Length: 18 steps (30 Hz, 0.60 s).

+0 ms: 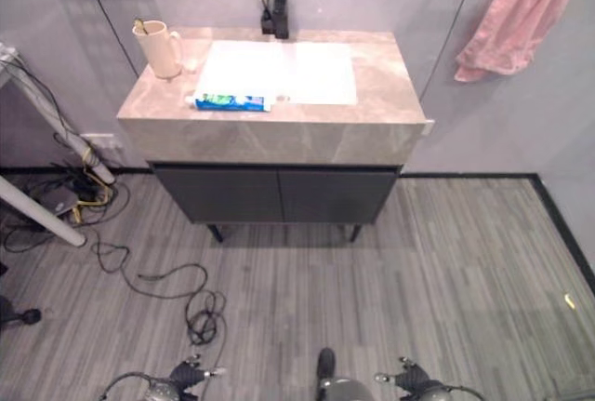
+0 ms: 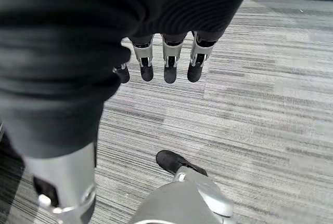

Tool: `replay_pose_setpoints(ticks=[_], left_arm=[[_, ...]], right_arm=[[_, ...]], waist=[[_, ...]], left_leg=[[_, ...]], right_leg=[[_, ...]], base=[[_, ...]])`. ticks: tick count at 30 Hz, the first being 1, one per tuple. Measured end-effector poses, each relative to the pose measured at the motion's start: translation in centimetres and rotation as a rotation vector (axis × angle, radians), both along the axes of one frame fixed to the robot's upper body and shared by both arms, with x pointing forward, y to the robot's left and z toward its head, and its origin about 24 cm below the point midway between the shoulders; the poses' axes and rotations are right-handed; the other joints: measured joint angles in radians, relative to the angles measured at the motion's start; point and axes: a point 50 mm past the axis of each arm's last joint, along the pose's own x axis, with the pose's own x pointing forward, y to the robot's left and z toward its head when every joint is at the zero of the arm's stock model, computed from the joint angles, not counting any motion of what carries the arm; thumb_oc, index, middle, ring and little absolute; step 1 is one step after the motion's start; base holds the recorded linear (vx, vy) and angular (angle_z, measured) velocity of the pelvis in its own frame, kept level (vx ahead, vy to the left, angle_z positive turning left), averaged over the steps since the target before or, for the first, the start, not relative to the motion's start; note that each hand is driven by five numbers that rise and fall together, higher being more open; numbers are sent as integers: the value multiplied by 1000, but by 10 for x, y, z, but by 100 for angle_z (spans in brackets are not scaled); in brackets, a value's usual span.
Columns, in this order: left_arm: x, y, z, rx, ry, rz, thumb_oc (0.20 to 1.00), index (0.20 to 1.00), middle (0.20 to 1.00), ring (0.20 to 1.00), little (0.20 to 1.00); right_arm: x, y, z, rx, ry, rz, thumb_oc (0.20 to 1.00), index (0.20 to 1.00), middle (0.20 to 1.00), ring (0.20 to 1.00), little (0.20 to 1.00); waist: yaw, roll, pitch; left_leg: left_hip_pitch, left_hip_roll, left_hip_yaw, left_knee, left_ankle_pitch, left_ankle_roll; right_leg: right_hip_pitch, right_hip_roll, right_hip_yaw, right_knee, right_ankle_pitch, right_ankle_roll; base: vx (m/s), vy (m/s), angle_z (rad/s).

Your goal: Put brush and paste in cup on sink, flatten towel.

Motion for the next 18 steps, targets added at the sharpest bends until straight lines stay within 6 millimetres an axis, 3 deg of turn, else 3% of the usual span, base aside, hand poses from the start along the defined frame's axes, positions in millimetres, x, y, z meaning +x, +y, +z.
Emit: replay_pose_setpoints(ticks=[2,3,4,6,7,10,11,12,14,15,18], left_arm=[[-2,2,0,6,9,5,1000,1000,1000,1000,1000],[-5,4,-1,11,20,9,1000,1000,1000,1000,1000],[-8,5,-2,12,30,12,1000,1000,1000,1000,1000],[-5,4,-1,11,21,10,1000,1000,1000,1000,1000],[9,3,3,11,-16,-3,1000,1000,1000,1000,1000],[33,9,14,31,-95,-21,1000,1000,1000,1000,1000],[33,10,14,36,-92,-20,1000,1000,1000,1000,1000],[32,10,14,35,-90,-19,1000,1000,1000,1000,1000],[20,11,10,36,-62,-12,1000,1000,1000,1000,1000],[15,11,8,36,-48,-14,1000,1000,1000,1000,1000],[1,14,4,41,-9,7,1000,1000,1000,1000,1000]], right_arm=[[-4,0,-1,2,12,-1,1000,1000,1000,1000,1000],[-9,0,-2,0,25,7,1000,1000,1000,1000,1000],[-12,0,-3,-13,43,42,1000,1000,1000,1000,1000],[-13,0,-3,-20,49,59,1000,1000,1000,1000,1000],[-9,1,-3,-21,44,62,1000,1000,1000,1000,1000],[-3,-1,-1,-31,34,69,1000,1000,1000,1000,1000],[4,-5,2,-50,20,74,1000,1000,1000,1000,1000],[4,-8,3,-57,19,74,1000,1000,1000,1000,1000],[9,-8,4,-61,9,79,1000,1000,1000,1000,1000],[7,-10,4,-65,16,77,1000,1000,1000,1000,1000],[-1,-11,2,-69,39,75,1000,1000,1000,1000,1000]], waist=[[0,-22,-8],[4,-43,-10],[21,-58,-2],[25,-72,1],[20,-84,23],[31,-120,66],[30,-99,79],[35,-85,88],[46,-44,83],[52,-23,75],[59,19,57]], left_leg=[[-72,-8,-17,156,3,-58],[-157,-23,-27,337,24,-98],[-253,-21,-27,561,91,-148],[-318,-12,-19,629,93,-123],[-373,-2,46,603,64,-76],[-432,-27,138,325,57,-30],[-423,-41,144,36,115,-23],[-424,-37,142,-30,158,-22],[-429,-24,86,-119,230,-38],[-432,-15,42,-168,256,-49],[-420,-3,40,-163,281,-42]], right_leg=[[34,0,-3,-43,-9,7],[70,-1,0,-78,-5,4],[101,5,11,-86,-12,-57],[104,5,10,-92,-16,-79],[120,-2,2,-116,-25,-91],[122,-29,7,-128,-25,-84],[144,-21,9,-137,-42,-66],[160,-11,13,-136,-40,-65],[198,13,46,-138,-68,-39],[207,27,70,-138,-81,-44],[264,18,126,-129,-122,-13]], base=[[181,-155,20],[165,-142,-6],[154,-102,-19],[115,-21,1],[172,40,46],[217,117,15],[250,169,-25],[272,164,-33],[282,168,-52],[293,214,-74],[296,260,-62]])
